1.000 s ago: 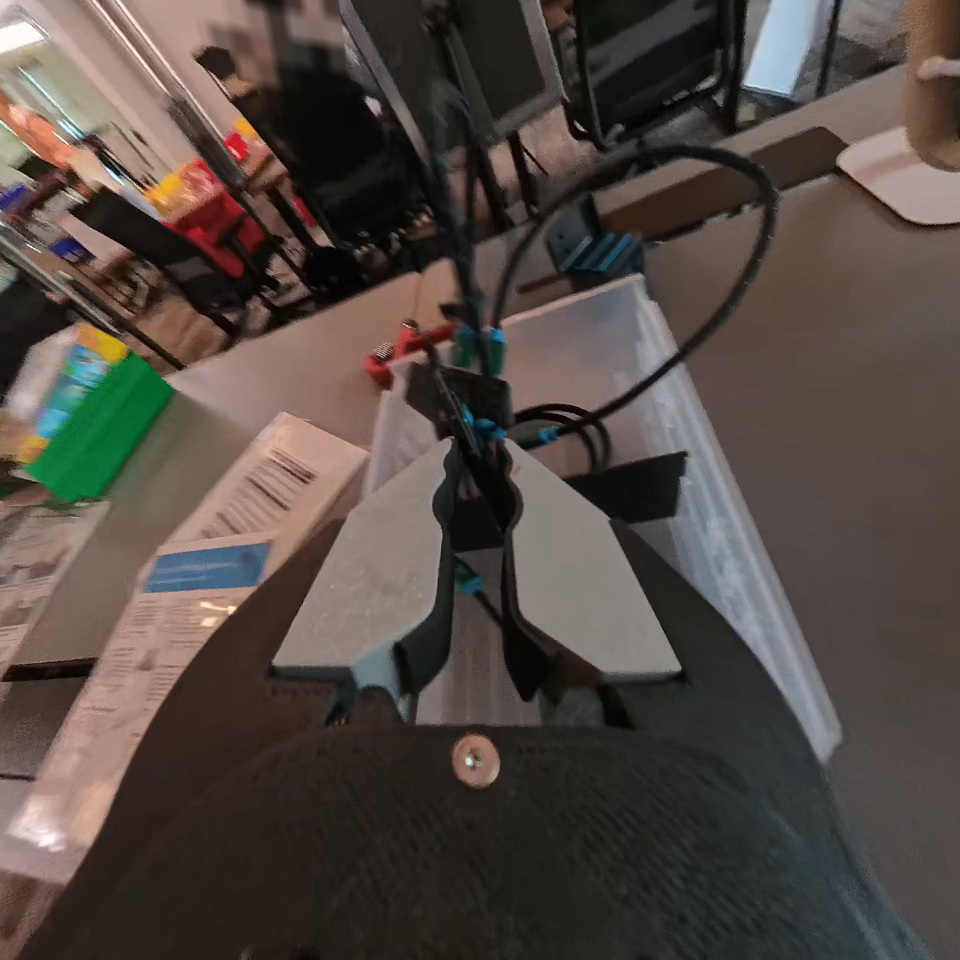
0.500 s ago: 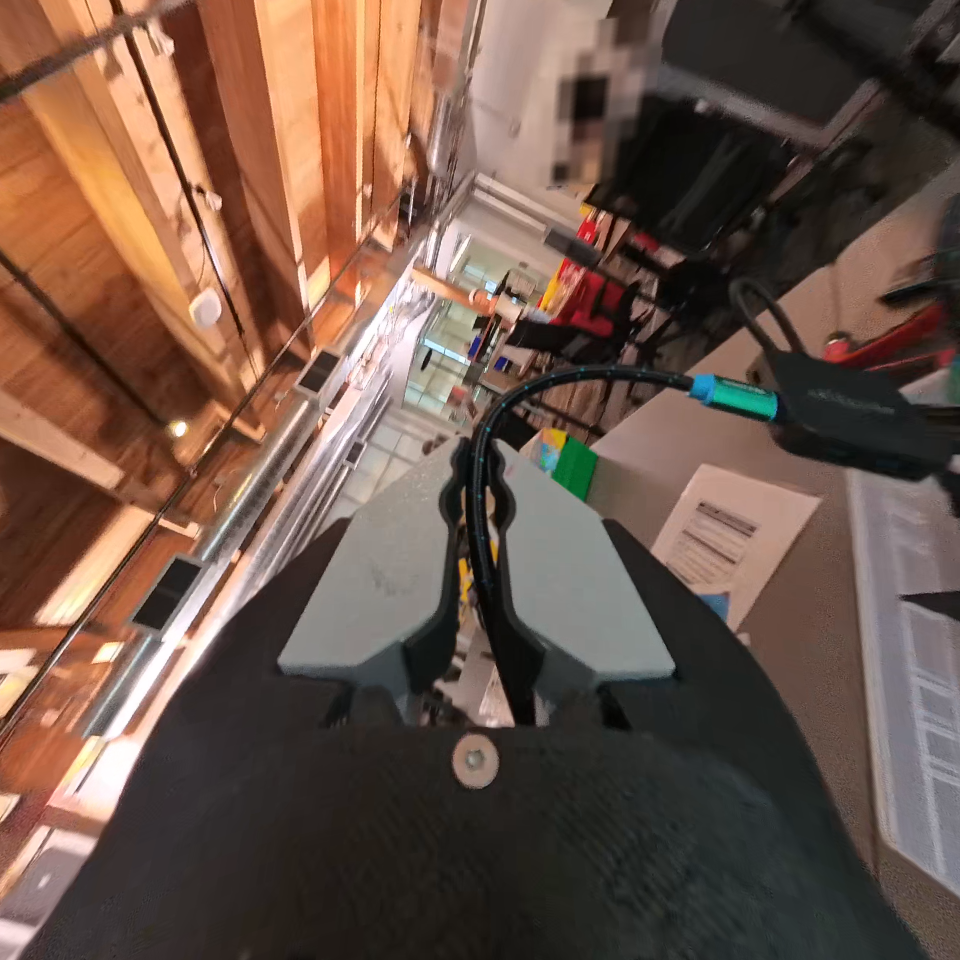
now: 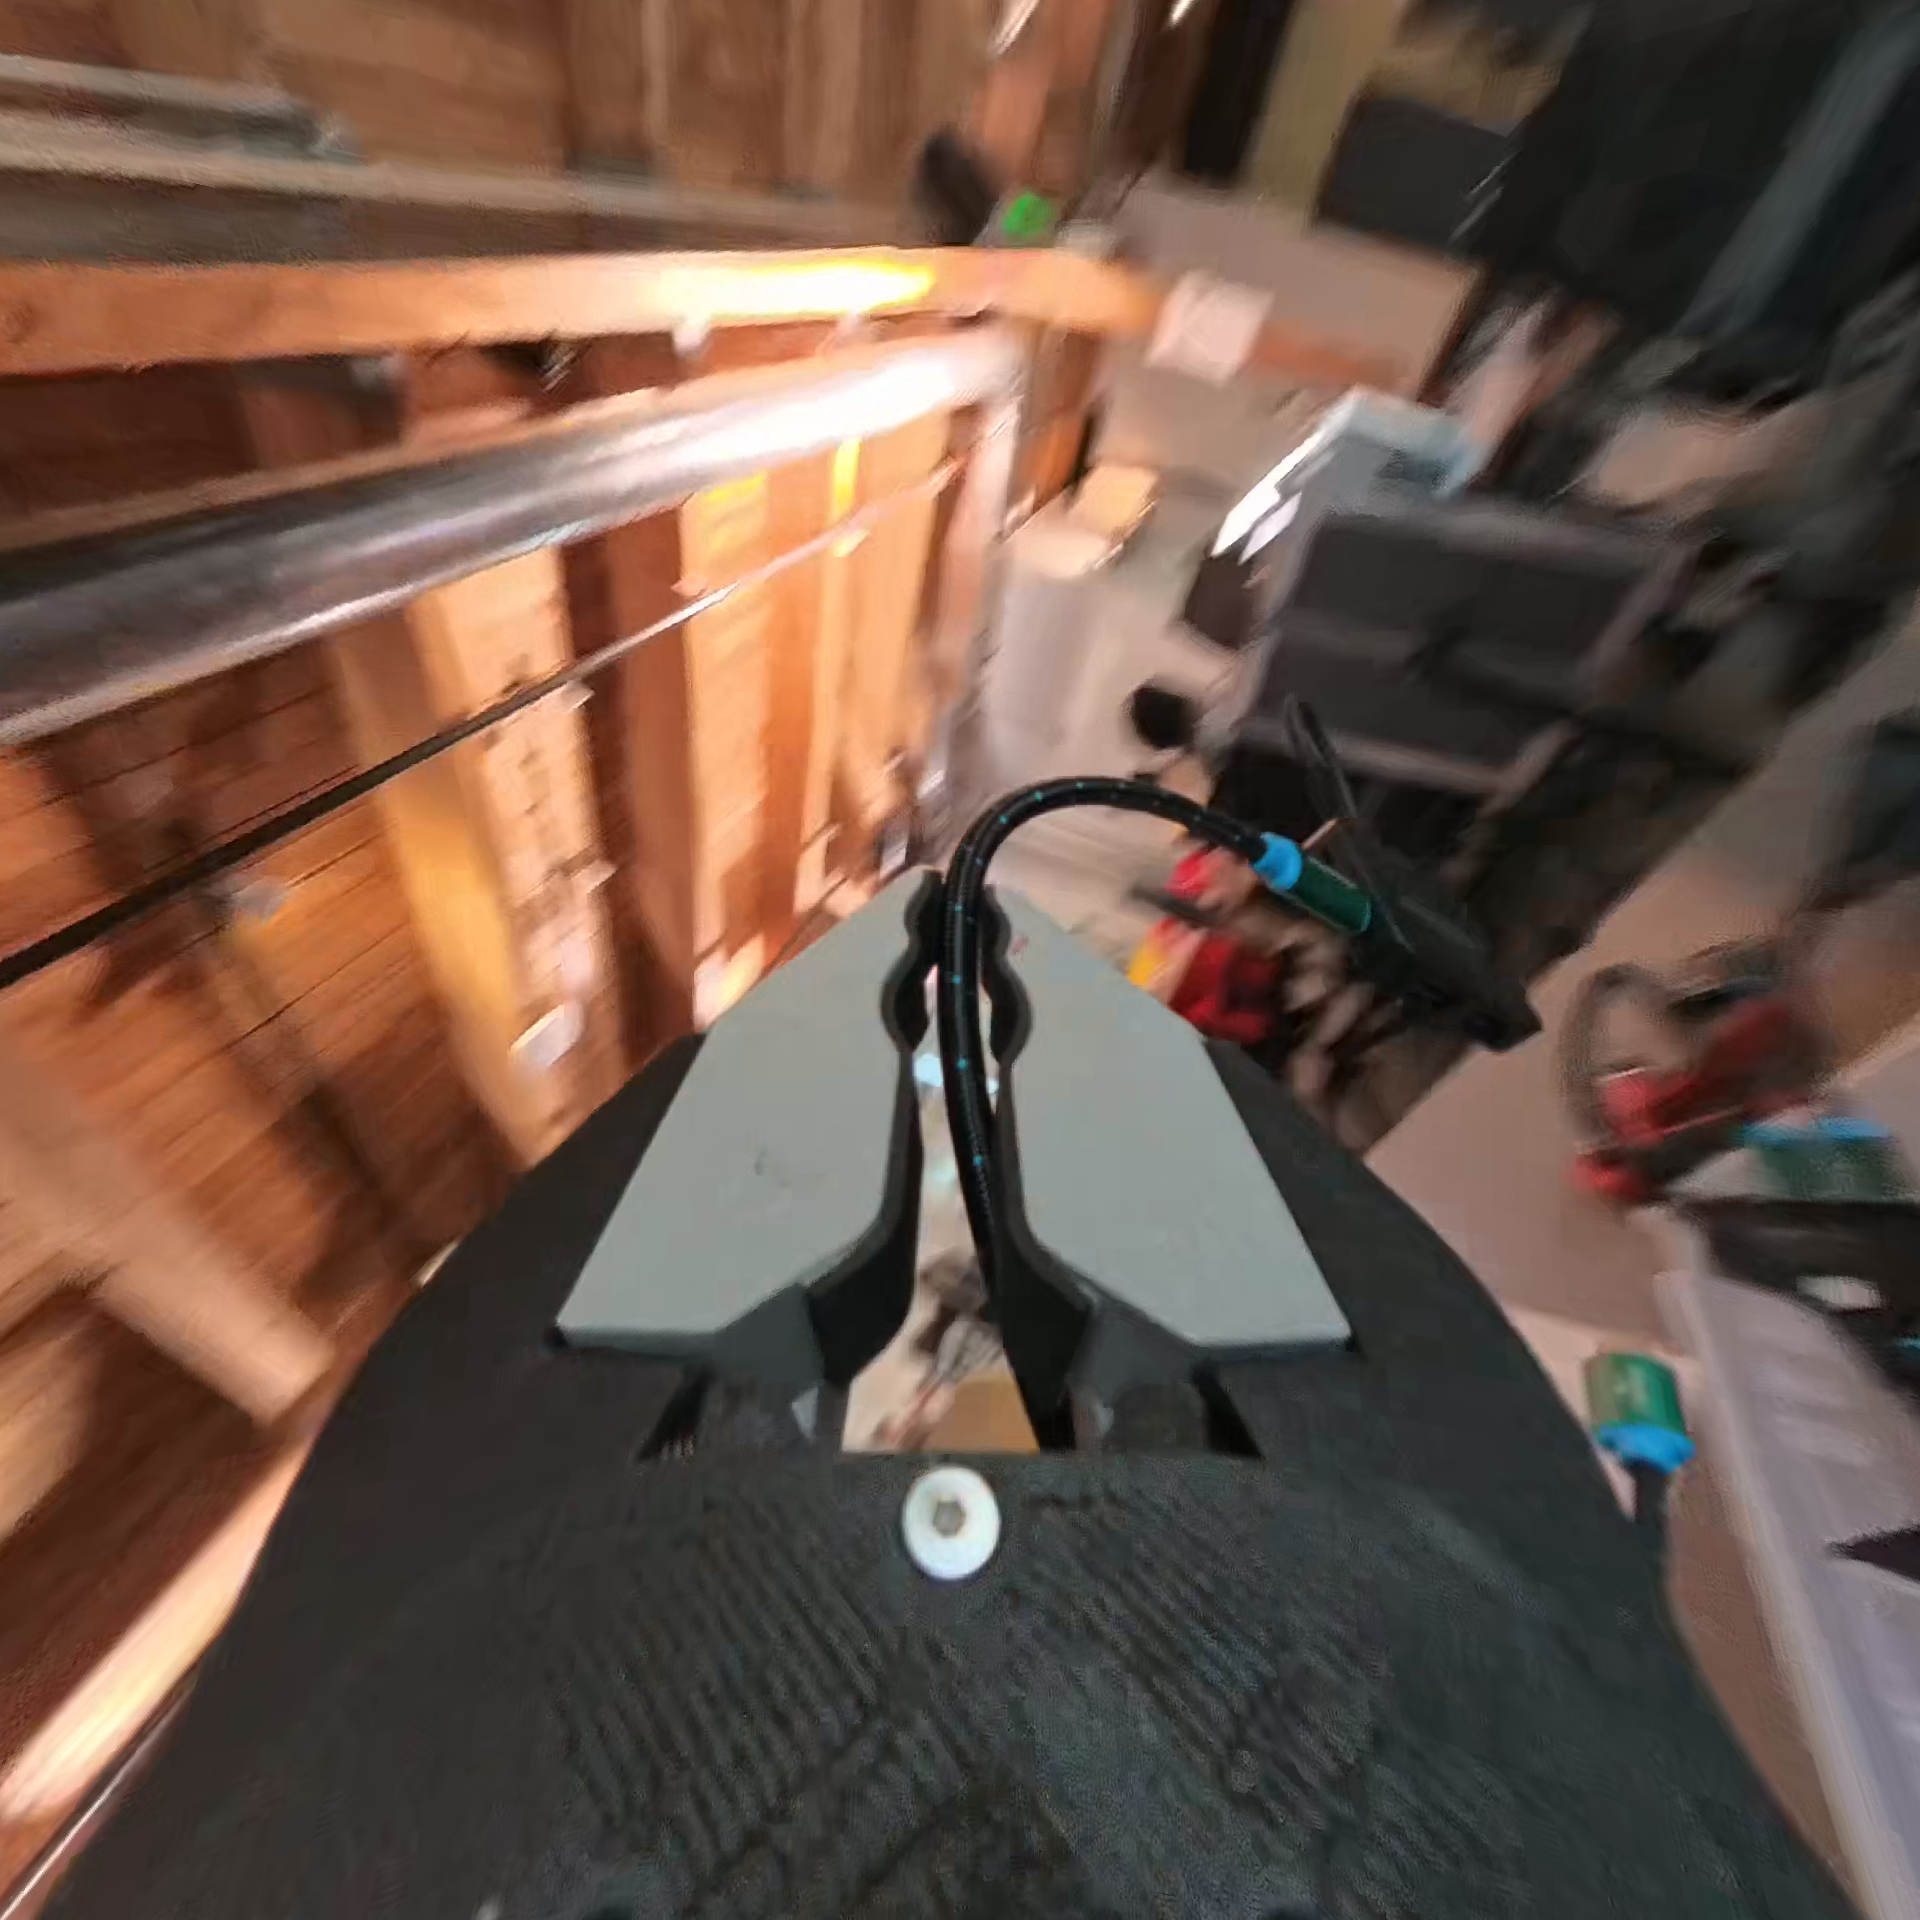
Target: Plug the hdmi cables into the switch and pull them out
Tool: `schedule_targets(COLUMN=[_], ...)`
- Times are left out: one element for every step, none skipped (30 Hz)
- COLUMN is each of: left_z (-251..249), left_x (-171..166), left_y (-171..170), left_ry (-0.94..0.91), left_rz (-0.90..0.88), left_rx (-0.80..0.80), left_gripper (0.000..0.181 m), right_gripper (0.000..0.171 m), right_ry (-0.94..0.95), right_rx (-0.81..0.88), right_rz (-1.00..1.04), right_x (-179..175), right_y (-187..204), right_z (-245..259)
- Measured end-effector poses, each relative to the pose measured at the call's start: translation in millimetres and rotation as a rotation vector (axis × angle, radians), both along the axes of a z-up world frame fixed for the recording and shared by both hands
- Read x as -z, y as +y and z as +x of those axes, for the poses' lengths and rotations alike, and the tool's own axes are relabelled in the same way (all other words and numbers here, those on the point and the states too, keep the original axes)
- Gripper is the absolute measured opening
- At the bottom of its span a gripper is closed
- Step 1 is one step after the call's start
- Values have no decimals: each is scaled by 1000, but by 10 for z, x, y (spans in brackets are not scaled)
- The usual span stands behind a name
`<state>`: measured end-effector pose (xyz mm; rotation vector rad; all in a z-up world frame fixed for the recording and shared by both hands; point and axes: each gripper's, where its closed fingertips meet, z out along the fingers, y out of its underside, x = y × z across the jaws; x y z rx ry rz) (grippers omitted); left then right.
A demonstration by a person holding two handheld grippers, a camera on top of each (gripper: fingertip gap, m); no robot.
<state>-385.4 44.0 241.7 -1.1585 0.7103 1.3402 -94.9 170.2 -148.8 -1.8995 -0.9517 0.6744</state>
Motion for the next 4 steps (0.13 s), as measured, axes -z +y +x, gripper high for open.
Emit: schedule_targets(left_z=[241, 487, 712, 928], left_x=[107, 230, 349, 481], left_y=[30, 47, 56, 62], left_ry=[-16, -31, -56, -73], left_rz=[-70, -142, -203, -267], left_rx=[103, 204, 289, 366], left_gripper=[4, 4, 4, 5], right_gripper=[73, 76, 77, 76], right_ry=[48, 98, 148, 201], right_rx=[-44, -97, -146, -191], right_rz=[13, 31, 54, 78], right_x=[-99, -214, -339, -475], right_y=[-57, -132, -210, -289], right_z=[-40, -79, -105, -116])
